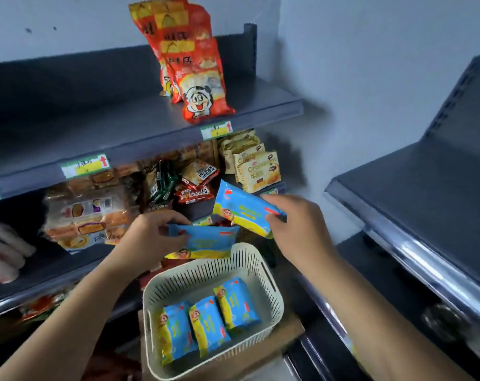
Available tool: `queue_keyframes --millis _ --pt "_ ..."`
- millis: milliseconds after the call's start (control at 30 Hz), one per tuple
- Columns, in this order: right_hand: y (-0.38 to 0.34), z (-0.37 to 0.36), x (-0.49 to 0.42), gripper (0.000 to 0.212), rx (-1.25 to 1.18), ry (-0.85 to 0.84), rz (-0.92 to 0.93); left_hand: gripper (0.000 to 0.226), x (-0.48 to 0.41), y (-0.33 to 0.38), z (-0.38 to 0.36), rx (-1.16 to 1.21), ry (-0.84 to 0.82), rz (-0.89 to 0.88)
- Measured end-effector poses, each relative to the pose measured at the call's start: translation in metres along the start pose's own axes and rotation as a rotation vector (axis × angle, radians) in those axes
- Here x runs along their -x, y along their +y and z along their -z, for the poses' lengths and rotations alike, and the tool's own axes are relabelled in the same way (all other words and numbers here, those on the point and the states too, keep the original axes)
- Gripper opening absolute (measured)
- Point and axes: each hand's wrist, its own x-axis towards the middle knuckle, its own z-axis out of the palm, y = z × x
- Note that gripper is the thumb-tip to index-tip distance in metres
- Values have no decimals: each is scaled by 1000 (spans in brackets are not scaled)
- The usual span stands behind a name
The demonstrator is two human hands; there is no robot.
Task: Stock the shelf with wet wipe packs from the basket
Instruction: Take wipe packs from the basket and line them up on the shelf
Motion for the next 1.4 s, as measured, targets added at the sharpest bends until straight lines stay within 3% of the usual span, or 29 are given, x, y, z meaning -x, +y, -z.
queue_keyframes --millis 300,600,1033,1400 --pt "-10 99 83 43 170 336 4 22 9 70 -32 377 -257 -129" --pt "8 208 174 42 354 565 -83 21 40 189 -105 541 -462 -273" --pt "55 384 309 45 583 728 -187 32 122 374 -239 592 -659 -536" --pt "104 532 423 39 772 854 -273 21 217 506 -396 554 -842 -711"
